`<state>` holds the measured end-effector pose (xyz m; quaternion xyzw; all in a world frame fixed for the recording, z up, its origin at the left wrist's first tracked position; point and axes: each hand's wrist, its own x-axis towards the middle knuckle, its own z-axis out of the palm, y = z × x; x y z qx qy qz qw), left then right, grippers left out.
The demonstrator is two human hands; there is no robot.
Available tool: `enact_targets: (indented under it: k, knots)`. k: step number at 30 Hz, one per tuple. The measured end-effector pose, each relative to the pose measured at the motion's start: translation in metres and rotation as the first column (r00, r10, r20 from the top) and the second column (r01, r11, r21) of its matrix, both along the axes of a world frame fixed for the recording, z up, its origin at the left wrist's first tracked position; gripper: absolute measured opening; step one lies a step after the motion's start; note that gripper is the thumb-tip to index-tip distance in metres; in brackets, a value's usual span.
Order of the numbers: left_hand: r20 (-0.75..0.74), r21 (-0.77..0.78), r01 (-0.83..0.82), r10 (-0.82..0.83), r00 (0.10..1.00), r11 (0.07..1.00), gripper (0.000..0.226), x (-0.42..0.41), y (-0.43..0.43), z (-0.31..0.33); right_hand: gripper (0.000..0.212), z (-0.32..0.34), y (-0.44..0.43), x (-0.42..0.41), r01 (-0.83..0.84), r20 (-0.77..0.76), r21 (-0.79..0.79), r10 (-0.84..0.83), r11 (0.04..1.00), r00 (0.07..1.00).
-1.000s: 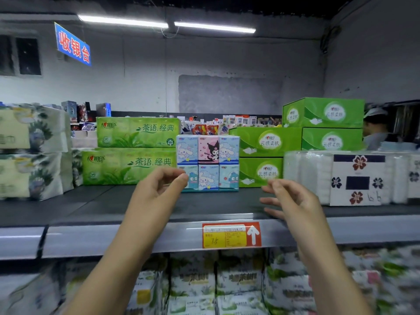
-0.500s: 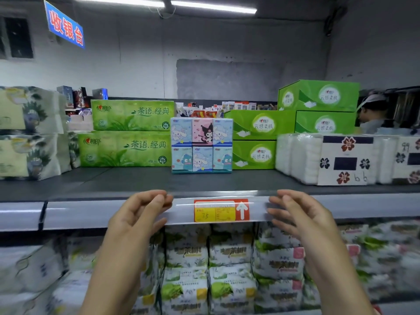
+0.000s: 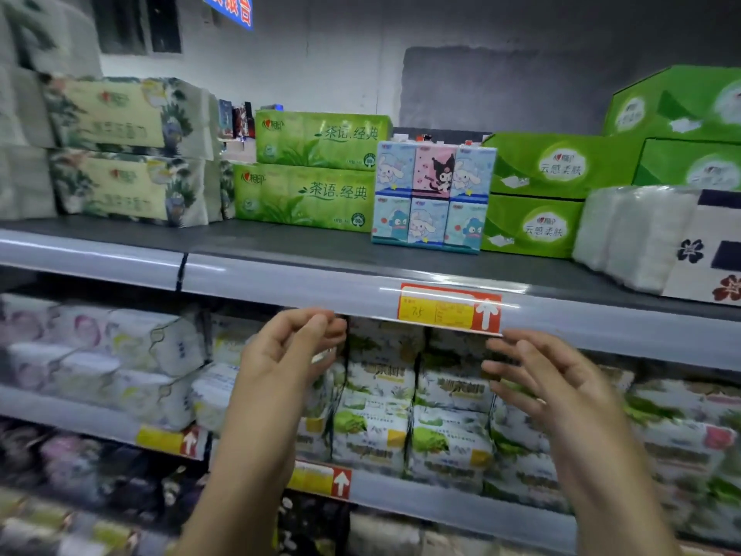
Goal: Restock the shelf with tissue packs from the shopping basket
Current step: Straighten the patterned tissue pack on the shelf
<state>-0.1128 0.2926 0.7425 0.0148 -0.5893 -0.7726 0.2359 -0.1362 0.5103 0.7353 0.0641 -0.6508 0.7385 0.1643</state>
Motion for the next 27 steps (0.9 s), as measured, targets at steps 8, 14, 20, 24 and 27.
enact_targets:
  k: [8, 14, 20, 24, 27]
  knots:
    - [0.054, -0.011, -0.053, 0.053, 0.997, 0.999, 0.018, 0.016, -0.021, -0.019, 0.017, -0.015, -0.017, 0.001, -0.039, 0.024, 0.037, 0.038, 0.999, 0.999]
    - [0.102, 0.005, -0.076, 0.075, 0.992, 0.997, 0.019, 0.023, -0.061, -0.031, 0.017, -0.026, -0.048, 0.004, -0.034, 0.066, 0.046, 0.031, 0.998, 0.997]
    - [0.158, 0.004, -0.077, 0.076, 0.985, 0.997, 0.017, 0.030, -0.118, -0.040, 0.017, -0.038, -0.105, 0.012, -0.030, 0.099, 0.039, 0.026, 0.999, 0.995]
    - [0.186, 0.010, -0.063, 0.060, 0.981, 0.998, 0.017, 0.040, -0.164, -0.045, 0.016, -0.047, -0.153, 0.024, -0.030, 0.138, 0.039, 0.024, 0.999, 0.990]
    - [0.206, -0.002, -0.025, 0.025, 0.978, 1.000, 0.017, 0.045, -0.194, -0.051, 0.016, -0.051, -0.184, 0.033, -0.015, 0.154, 0.032, 0.010, 0.999, 0.988]
